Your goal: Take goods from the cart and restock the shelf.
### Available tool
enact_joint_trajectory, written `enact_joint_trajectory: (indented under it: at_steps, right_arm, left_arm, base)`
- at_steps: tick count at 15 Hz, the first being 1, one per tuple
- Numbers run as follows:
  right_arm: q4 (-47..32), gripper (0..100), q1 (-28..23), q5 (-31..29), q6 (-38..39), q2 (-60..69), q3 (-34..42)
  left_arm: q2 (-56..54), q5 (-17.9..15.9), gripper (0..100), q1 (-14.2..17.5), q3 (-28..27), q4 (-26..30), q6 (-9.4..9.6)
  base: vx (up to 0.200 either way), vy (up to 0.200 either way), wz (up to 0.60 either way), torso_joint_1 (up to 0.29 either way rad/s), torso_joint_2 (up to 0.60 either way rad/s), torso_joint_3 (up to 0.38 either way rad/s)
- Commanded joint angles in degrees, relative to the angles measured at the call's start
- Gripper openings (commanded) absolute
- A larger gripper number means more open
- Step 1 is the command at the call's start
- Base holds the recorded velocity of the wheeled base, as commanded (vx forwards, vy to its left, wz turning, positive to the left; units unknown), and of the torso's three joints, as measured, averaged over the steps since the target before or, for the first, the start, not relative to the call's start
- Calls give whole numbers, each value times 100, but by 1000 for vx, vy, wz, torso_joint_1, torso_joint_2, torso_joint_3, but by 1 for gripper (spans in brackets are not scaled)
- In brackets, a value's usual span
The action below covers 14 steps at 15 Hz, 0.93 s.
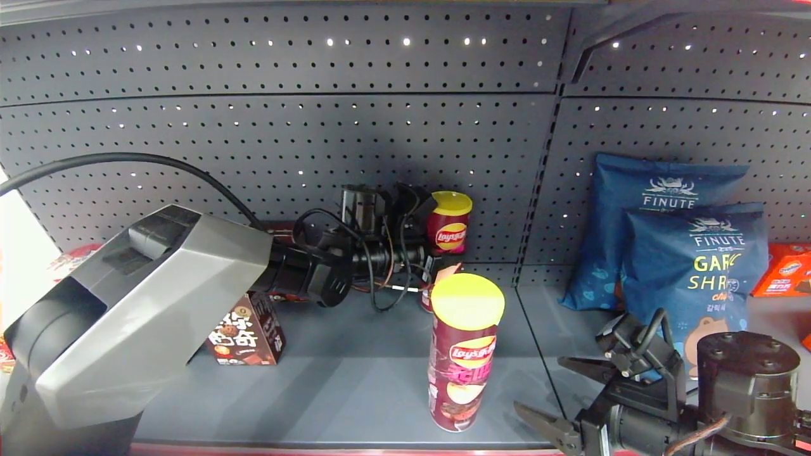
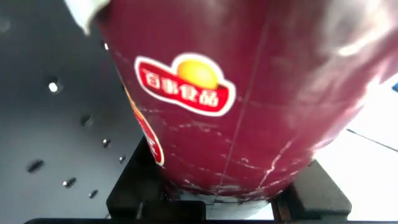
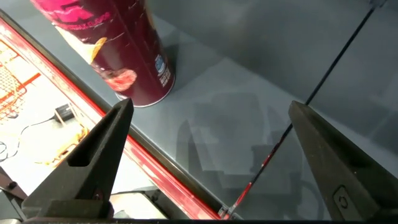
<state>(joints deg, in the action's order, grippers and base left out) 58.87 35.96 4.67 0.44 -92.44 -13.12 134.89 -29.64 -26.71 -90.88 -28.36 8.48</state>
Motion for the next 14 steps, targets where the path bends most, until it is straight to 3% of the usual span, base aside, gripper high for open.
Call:
enact_joint_trajectory:
  at_steps: [1, 5, 11, 14]
  right_arm:
    - [2, 100, -1, -1, 0, -20, 11]
    - [2, 100, -28, -1, 0, -20, 29]
    - [-16, 100, -116, -10, -9, -90, 72]
    - [-77, 100, -151, -89, -35, -380, -77]
  left_arm:
    - [11, 2, 100, -1, 9, -12, 4]
    - [-182, 19, 100, 8, 229, -30, 4]
    - [-1457, 54, 100, 421, 1600, -30, 4]
    - [-2283, 46, 100, 658, 2698, -65, 13]
  base:
    - [0, 0, 0, 0, 0, 0]
    - [0, 0, 0, 0, 0, 0]
    - [0, 0, 0, 0, 0, 0]
    - [0, 0, 0, 0, 0, 0]
